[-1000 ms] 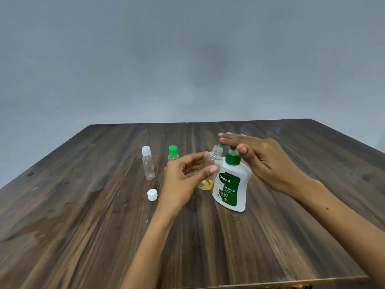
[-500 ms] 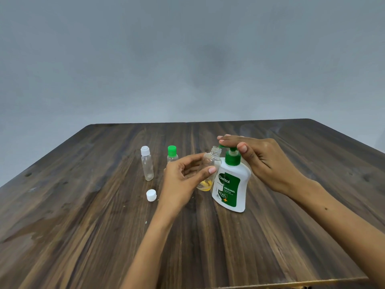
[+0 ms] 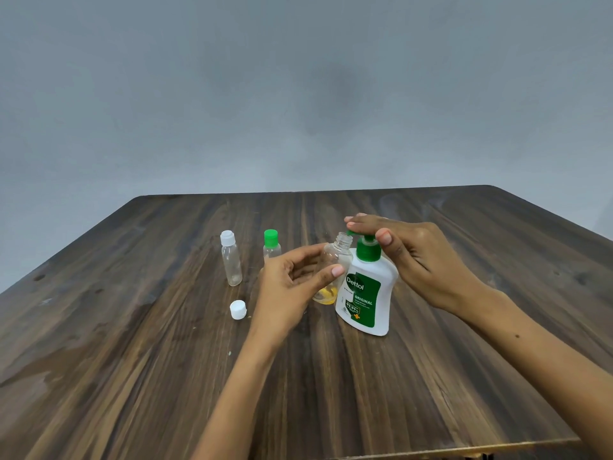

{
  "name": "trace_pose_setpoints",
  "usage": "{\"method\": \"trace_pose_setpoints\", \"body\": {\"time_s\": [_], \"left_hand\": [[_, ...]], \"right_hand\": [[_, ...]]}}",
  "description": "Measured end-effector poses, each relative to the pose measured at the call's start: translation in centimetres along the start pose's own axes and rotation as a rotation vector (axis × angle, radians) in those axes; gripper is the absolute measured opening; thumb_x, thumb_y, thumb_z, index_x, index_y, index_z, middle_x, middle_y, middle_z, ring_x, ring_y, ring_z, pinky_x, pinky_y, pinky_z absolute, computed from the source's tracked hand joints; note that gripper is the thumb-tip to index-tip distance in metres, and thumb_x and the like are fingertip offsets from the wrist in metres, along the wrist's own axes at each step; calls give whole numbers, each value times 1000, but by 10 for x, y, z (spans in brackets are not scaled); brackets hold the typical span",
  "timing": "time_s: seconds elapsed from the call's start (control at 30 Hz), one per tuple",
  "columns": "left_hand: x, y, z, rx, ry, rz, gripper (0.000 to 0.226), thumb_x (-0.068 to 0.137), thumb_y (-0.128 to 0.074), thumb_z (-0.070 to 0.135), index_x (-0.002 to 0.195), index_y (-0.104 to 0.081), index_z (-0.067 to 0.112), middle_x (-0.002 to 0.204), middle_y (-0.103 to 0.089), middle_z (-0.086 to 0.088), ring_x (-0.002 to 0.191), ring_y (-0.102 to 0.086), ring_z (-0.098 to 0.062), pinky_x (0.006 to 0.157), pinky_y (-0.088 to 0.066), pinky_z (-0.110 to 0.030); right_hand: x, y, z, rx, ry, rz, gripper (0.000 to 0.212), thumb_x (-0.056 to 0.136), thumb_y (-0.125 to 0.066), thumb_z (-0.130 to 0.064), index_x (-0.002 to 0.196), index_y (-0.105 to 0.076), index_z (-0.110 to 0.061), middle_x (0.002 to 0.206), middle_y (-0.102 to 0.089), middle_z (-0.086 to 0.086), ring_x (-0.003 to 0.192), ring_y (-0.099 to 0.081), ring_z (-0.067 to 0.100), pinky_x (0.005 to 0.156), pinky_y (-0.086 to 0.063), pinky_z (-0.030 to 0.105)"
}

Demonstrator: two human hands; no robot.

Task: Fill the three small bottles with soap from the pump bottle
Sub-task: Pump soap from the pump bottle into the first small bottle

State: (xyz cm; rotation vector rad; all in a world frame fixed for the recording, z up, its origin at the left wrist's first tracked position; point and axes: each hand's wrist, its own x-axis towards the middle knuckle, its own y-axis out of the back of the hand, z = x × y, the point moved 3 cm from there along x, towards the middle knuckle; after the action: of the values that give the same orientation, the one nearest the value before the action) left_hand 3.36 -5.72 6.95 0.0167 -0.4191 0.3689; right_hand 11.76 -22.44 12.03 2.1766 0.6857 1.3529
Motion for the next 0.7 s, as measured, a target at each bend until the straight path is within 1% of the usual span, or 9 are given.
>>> {"method": "trace_pose_setpoints", "body": {"time_s": [0.1,0.2,0.4,0.57,0.7], "left_hand": [[-1,-1,1,-5,-3,-7,39,64,-77,22,102,-71,17,94,-77,2,93,-73,-12,82,-55,-19],[-2,-1,3,-1,-8,-7,41,64,-78,23,104,-71,16,95,-77,1,94,-72,-12,82,-55,-20],[-1,-1,5,9,-15,-6,43,64,-78,24,105,-71,16,96,-77,2,94,-72,-12,82,-55,-20],[-1,-1,5,9,-11,-3,41,64,-78,23,104,-71,17,94,-77,3,93,-72,-11,80,-54,-18],[0,1,2,12,-4,11,44,64,-78,23,107,-71,13,96,-77,0,95,-72,-13,82,-54,-20]], "right_hand": [[3,3,-2,-25,3,-12,74,96,-18,-66,125,-64,-15,132,-60,-4,129,-50,8,99,-49,42],[4,5,-3,-48,14,-26,75,96,-17,-66,127,-63,-16,135,-58,-4,130,-48,7,101,-48,40],[2,2,-3,-12,10,-1,74,97,-21,-64,118,-69,-12,127,-64,-5,125,-53,6,95,-51,40],[5,6,-4,-64,34,-19,75,96,-17,-66,125,-64,-15,134,-59,-4,128,-50,7,100,-49,38],[6,4,-3,-16,17,5,74,96,-20,-66,119,-68,-15,126,-65,-4,123,-55,8,95,-52,39]]}}
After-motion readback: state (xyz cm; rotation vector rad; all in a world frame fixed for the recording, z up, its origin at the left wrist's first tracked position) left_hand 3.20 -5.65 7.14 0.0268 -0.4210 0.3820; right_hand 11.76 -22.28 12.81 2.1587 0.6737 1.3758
